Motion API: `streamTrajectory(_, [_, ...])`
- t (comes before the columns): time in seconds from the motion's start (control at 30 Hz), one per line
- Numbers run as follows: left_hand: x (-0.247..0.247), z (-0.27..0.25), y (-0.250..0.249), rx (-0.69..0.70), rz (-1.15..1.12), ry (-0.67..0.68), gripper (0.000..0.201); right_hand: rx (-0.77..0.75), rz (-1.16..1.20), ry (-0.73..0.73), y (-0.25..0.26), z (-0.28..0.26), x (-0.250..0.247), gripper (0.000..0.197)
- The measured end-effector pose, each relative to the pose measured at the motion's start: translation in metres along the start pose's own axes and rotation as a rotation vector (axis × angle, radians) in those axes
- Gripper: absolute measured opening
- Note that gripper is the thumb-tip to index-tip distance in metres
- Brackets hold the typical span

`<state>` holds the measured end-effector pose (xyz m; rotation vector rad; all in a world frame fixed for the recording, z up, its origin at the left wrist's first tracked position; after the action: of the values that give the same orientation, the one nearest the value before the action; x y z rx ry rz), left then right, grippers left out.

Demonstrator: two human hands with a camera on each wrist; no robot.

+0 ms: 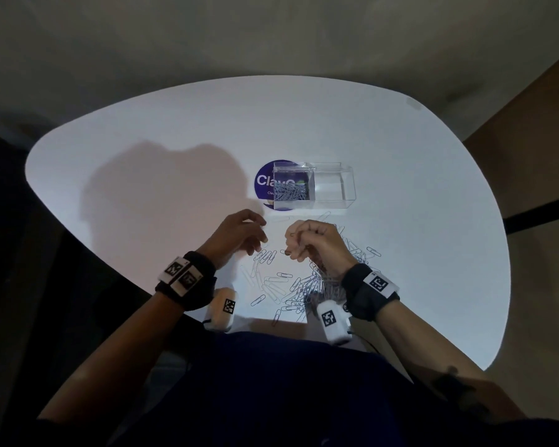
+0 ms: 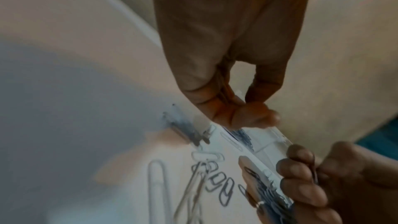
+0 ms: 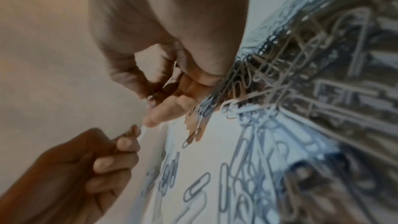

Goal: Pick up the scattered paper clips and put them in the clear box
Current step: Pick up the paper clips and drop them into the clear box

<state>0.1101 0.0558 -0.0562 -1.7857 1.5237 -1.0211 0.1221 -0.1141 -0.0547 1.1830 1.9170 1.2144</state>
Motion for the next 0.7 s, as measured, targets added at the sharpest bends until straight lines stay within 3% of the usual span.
streamTrajectory(0.07, [-0.003,-0.005,0.006,-0.031,-0.015,0.002,0.004,0.021,0.085,0.016,-0.003,0.0,0.003,0.02])
streamTrajectory(0.13, [-0.005,-0.008,0.01,-0.011,0.177,-0.011,0.014,0.003,-0.008,0.003,-0.005,0.001,0.003,0.026])
streamTrajectory(0.23, [-0.01,-0.013,0.011,0.081,0.781,-0.06,0.025,-0.109,-0.478,-0.086,-0.003,0.006,-0.001,0.021])
streamTrajectory(0.27, [-0.01,-0.015,0.013,0.107,0.886,-0.061,0.031,-0.155,-0.663,-0.1,0.0,0.007,0.001,0.017])
streamTrajectory(0.37, [-0.012,-0.019,0.017,0.167,0.966,-0.074,0.041,-0.251,-1.057,-0.057,0.005,0.002,0.017,0.014])
streamTrajectory(0.7, [-0.018,-0.025,-0.008,0.333,1.054,-0.17,0.02,-0.238,-1.288,0.094,-0.002,0.008,0.036,0.016])
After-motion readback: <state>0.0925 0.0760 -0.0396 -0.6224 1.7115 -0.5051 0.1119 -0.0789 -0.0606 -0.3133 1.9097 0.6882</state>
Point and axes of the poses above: each hand's wrist, its own z-axis towards the middle knuckle, its own x-axis out of the palm, y = z × x, the point moved 10 cm from there along z, towards the middle knuckle, and after that the axes turned 10 degrees about -z, right-handed, at the moved point
